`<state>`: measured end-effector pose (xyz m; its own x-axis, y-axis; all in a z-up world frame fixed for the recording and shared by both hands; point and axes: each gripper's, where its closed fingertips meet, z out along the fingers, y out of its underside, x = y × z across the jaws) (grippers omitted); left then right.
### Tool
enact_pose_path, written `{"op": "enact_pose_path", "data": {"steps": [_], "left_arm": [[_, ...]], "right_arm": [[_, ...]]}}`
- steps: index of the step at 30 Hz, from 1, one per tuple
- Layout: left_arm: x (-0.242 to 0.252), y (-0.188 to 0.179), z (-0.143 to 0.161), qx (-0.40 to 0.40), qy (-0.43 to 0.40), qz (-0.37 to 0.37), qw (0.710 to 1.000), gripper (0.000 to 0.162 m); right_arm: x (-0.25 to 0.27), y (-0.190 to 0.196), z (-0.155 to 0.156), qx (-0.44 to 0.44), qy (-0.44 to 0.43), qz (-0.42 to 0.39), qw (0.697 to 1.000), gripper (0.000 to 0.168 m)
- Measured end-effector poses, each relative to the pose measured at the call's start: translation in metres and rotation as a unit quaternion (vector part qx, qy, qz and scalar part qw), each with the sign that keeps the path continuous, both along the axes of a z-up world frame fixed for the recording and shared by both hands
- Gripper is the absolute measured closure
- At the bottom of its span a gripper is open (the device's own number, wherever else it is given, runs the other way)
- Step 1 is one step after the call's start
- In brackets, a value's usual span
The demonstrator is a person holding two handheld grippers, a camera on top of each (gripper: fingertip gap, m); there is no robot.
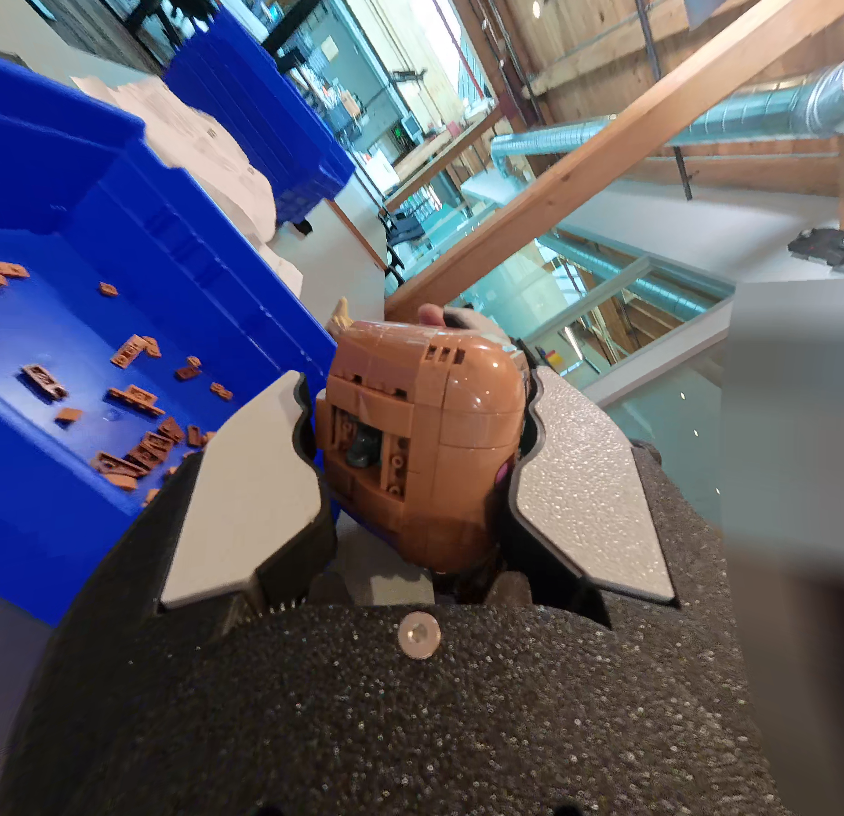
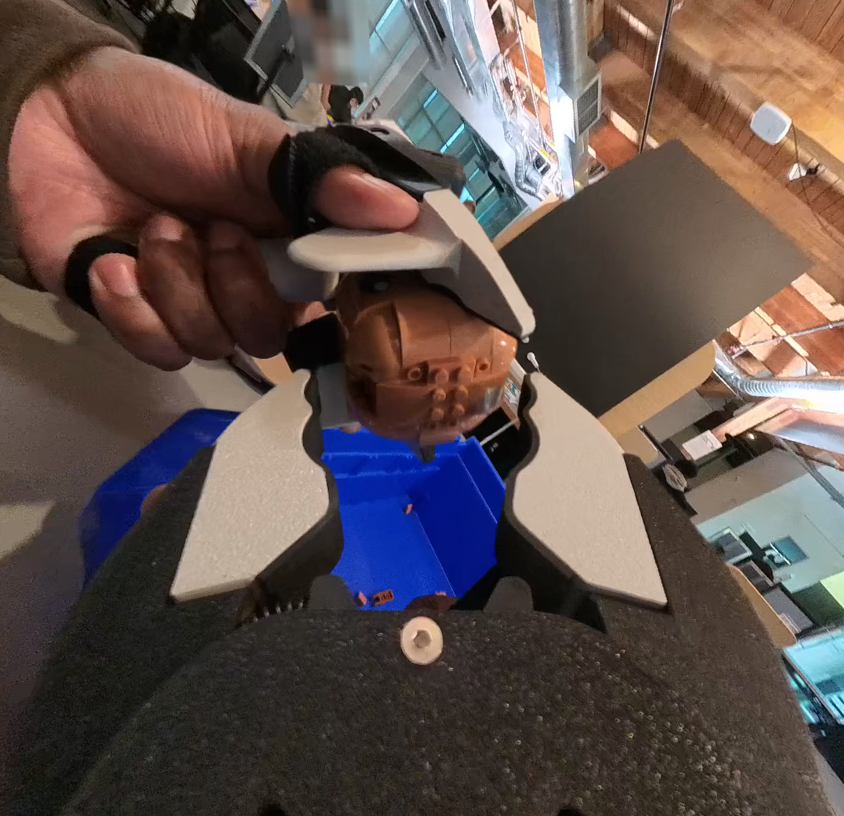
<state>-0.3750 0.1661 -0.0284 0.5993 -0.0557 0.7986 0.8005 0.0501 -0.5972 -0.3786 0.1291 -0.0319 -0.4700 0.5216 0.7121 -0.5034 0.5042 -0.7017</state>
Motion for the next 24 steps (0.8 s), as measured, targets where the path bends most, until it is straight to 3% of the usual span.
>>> {"op": "enact_pose_path", "data": {"steps": [4,8,15,20,24], "left_arm": [[0.038,0.006,-0.002,-0.024,0.011,-0.065,0.998,0.072],[0.056,-0.006,-0.004,-0.032,0.027,-0.076,0.996,0.072],[0.076,-0.054,-0.014,-0.045,0.132,-0.012,0.990,0.068],[0.078,-0.098,-0.031,-0.113,0.250,0.049,0.960,0.063],[0.101,-0.108,-0.053,-0.170,0.322,0.017,0.931,0.063]], "right_arm": [[0.016,-0.013,0.003,0.001,0.012,0.041,0.999,0.090],[0.034,-0.026,0.000,0.028,0.013,0.067,0.997,0.091],[0.062,-0.060,-0.031,0.105,-0.039,0.090,0.990,0.092],[0.084,-0.082,-0.063,0.169,-0.128,0.099,0.972,0.092],[0.100,-0.091,-0.097,0.239,-0.248,0.107,0.933,0.092]]}}
